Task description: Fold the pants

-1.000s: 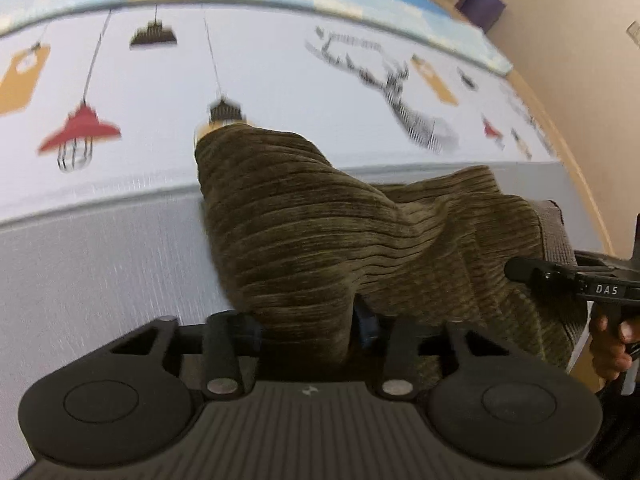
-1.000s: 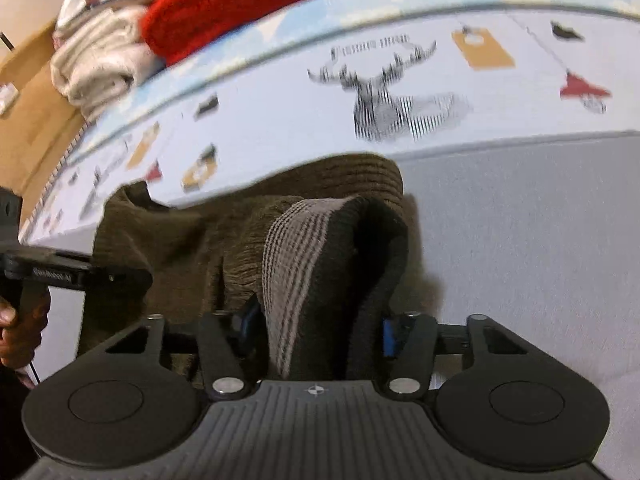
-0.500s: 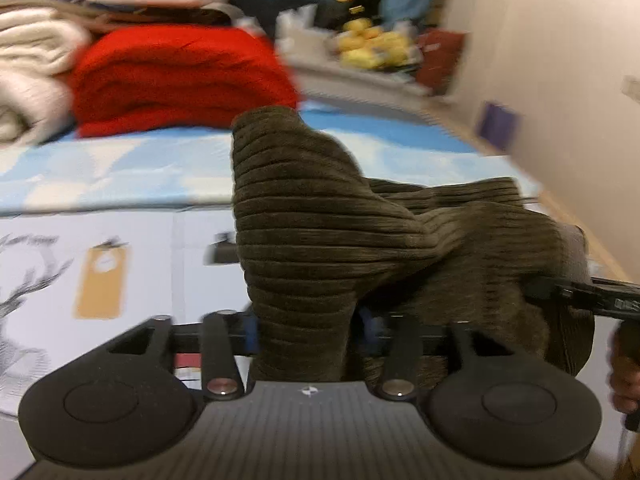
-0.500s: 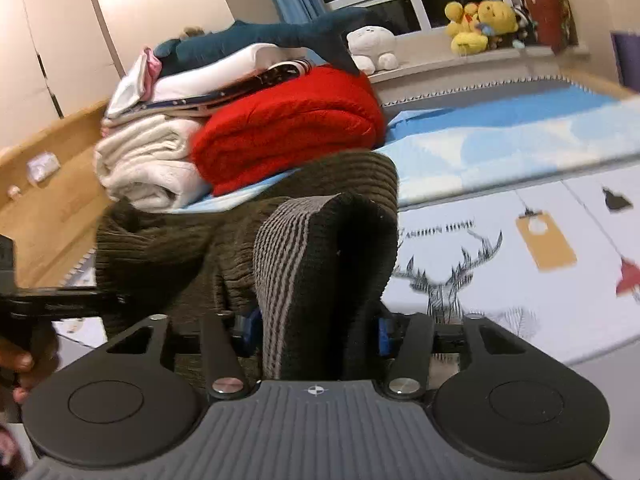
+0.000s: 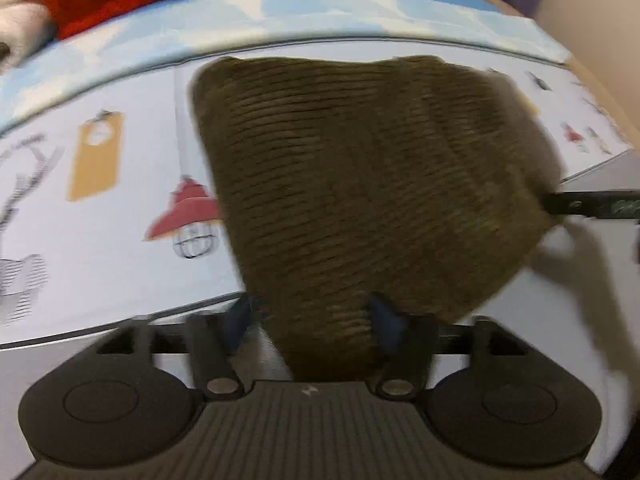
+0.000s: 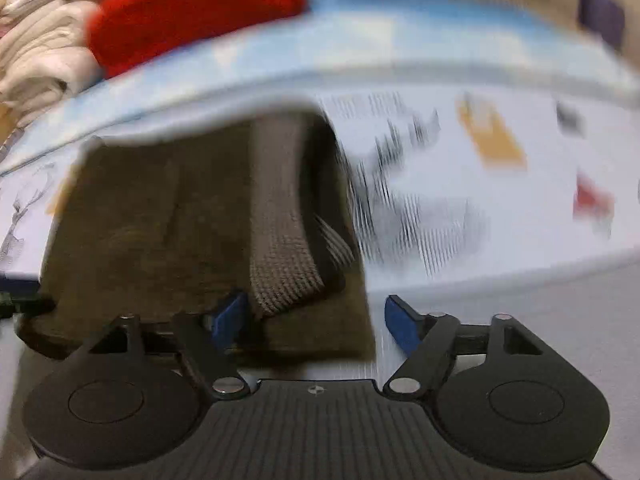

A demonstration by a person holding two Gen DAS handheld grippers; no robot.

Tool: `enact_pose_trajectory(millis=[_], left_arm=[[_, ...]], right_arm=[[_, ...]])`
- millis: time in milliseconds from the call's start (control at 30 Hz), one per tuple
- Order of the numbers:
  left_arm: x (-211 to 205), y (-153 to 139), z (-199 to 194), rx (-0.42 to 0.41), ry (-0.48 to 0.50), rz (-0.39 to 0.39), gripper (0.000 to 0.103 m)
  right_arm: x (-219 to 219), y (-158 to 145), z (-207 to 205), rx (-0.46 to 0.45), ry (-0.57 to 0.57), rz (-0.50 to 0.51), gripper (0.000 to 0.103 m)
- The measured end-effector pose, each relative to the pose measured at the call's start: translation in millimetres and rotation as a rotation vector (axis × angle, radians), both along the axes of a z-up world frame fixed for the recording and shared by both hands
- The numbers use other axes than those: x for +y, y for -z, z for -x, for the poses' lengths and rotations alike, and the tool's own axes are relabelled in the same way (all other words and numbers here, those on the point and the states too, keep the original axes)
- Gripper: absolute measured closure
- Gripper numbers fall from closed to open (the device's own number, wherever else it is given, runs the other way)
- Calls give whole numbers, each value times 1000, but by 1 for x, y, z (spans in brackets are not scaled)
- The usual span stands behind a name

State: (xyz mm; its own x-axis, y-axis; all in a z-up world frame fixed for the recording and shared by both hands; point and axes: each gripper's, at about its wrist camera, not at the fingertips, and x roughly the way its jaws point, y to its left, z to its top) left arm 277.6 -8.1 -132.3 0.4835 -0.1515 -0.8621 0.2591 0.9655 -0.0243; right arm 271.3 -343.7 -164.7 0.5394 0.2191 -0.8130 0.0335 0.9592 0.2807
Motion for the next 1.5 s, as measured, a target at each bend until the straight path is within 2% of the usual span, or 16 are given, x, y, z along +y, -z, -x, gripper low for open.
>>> enact_pose_trajectory(millis=[133, 267, 333, 367, 400, 500, 567, 667, 800, 833, 900, 967, 1067, 1167, 1267, 1500], left_arm=[[20, -4, -5, 37, -187, 160, 21], [38, 23, -7, 167, -284, 325, 21], [42, 27, -6, 167, -286, 404, 45], [45, 24, -7, 159, -298, 429, 57], [47, 18, -6, 134, -310, 430, 63], [39, -6, -2, 9, -253, 351, 65], [39, -7, 1, -13, -239, 278, 62], [38, -2, 0, 12, -264, 222, 54], [9, -38, 24, -217, -153, 87, 57], [4, -38, 25, -209, -117, 77, 57], [-7, -9, 24, -70, -55, 11, 52], [-13, -10, 33, -115, -42, -52, 48], [-18, -47, 50, -216, -65, -42, 45], [-17, -89, 90, -383, -59, -32, 16], [-22, -116, 121, -479, -84, -82, 14], [-37, -146, 211, -464, -66, -36, 11]], right_arm=[[-13, -4, 2, -48, 66, -71, 22], [-25, 22, 1, 35, 146, -170, 8], [-29, 34, 0, 67, 176, -262, 8], [-29, 36, 0, 64, 180, -292, 15], [-27, 33, 1, 54, 168, -309, 32], [-15, 17, 6, 29, 160, -291, 54], [-9, 13, 7, 56, 133, -303, 55], [1, 13, 8, 56, 81, -220, 48], [2, -1, 14, 5, 104, -170, 38], [5, -3, 14, -15, 83, -129, 37], [14, 0, 15, -9, 25, -19, 32], [16, -1, 17, 5, 19, 8, 29], [20, -33, 34, -115, 16, 122, 32], [25, -76, 62, -280, 11, 210, 31], [27, -112, 98, -413, 3, 231, 32], [38, -141, 168, -550, 27, 204, 39]])
